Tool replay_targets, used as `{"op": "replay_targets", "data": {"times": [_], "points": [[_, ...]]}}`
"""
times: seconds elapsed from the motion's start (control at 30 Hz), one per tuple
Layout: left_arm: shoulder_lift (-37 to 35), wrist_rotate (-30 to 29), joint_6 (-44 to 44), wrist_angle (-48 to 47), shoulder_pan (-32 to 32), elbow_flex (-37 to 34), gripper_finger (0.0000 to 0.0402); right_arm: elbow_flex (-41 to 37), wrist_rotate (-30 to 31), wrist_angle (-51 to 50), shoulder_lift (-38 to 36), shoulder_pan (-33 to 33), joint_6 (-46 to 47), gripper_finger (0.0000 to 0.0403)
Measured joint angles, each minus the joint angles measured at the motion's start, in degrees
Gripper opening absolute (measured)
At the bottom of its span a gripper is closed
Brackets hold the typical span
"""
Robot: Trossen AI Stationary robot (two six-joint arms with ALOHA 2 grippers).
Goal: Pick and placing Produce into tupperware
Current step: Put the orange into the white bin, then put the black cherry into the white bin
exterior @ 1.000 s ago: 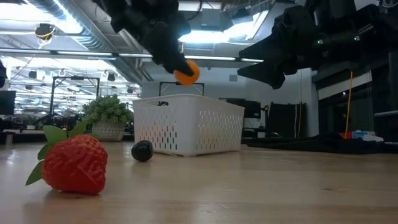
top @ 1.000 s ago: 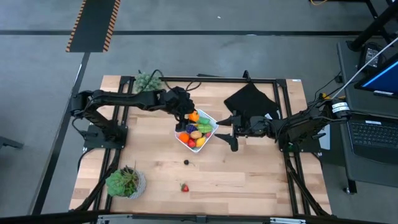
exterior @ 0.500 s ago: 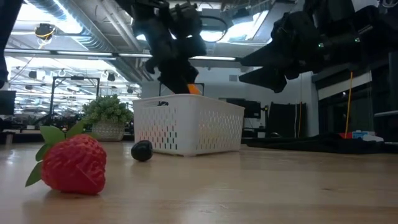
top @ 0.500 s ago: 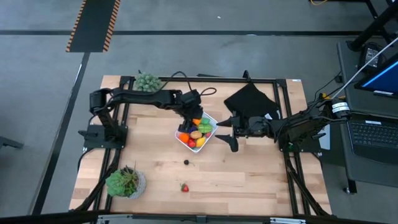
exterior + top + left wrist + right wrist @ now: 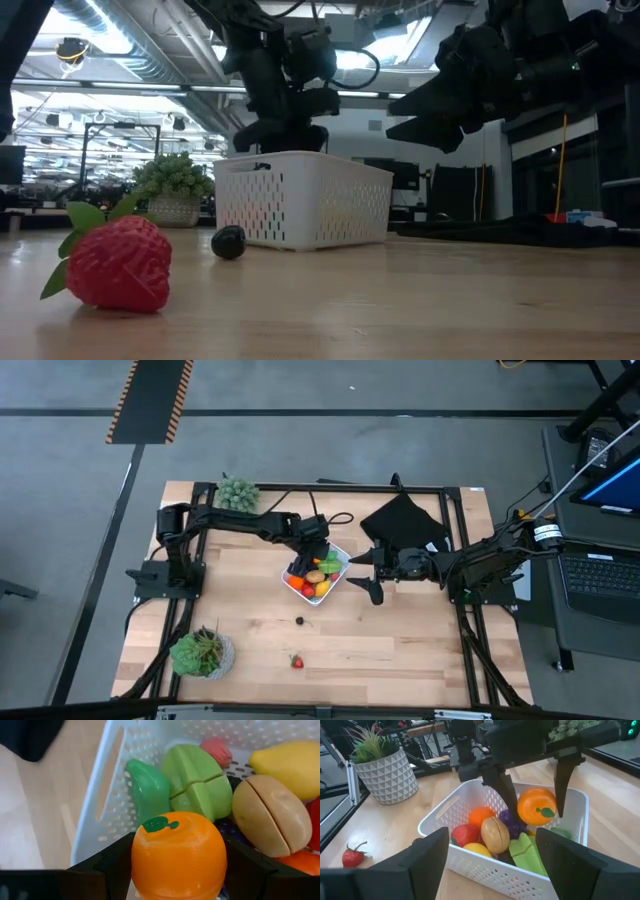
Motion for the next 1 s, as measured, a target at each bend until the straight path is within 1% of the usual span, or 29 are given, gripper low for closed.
{"op": "replay_targets", "data": {"times": [0.1, 0.13, 0.3, 0.4, 0.6, 0.8, 0.87, 1.0], "points": [[0.1, 0.0, 1.2, 0.0, 0.0, 0.0, 0.0239, 0.0, 0.0, -0.1, 0.0, 0.0, -0.1, 0.0300], [0.1, 0.0, 1.3, 0.0, 0.0, 0.0, 0.0245, 0.0, 0.0, -0.1, 0.0, 0.0, -0.1, 0.0300], [0.1, 0.0, 1.3, 0.0, 0.0, 0.0, 0.0303, 0.0, 0.0, -0.1, 0.0, 0.0, -0.1, 0.0300], [0.1, -0.2, 1.3, 0.0, 0.0, 0.0, 0.0322, 0.0, 0.0, -0.1, 0.0, 0.0, -0.1, 0.0300], [-1.9, -1.7, 1.2, 0.3, -0.2, 0.0, 0.0331, 0.0, 0.0, -0.1, 0.0, 0.0, 0.0, 0.0300], [-8.1, -1.6, -0.7, 2.0, -2.6, 0.0, 0.0333, 0.0, 0.0, 0.0, 0.0, 0.0, -1.3, 0.0300], [-11.1, -0.2, -2.1, 1.7, -3.3, 0.0, 0.0333, 0.0, 0.0, 0.0, 0.0, 0.0, -2.7, 0.0300], [-18.2, 7.6, -4.8, 1.6, -4.2, -1.6, 0.0333, 0.0, 0.0, 0.1, 0.0, 0.6, -2.9, 0.0300]]}}
